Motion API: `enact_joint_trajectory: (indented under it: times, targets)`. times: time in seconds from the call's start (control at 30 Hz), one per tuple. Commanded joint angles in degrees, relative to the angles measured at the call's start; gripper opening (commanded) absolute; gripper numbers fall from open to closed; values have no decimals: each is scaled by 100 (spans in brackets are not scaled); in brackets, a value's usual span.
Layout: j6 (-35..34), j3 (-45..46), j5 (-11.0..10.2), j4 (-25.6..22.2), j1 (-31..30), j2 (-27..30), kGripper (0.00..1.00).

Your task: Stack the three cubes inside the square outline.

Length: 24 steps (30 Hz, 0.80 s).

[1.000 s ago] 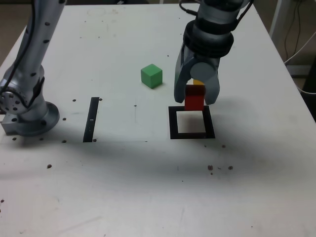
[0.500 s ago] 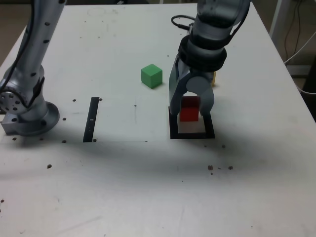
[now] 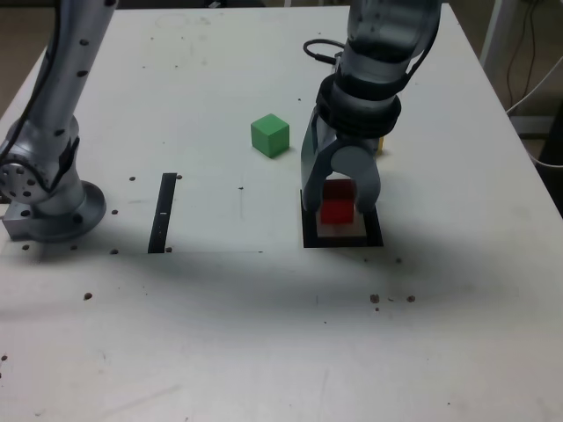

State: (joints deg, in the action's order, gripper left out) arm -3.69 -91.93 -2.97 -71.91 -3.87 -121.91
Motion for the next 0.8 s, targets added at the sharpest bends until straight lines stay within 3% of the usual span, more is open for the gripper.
enact_joint_trajectory:
  times: [0.0, 0.2, 0.47, 0.77]
  targets:
    - [-9, 49, -5, 82, -10, 32, 37]
    - [-8, 147, -11, 263, -10, 11, 40]
    - [42, 186, -10, 336, -10, -6, 91]
    - [57, 228, -29, 293, -11, 78, 99]
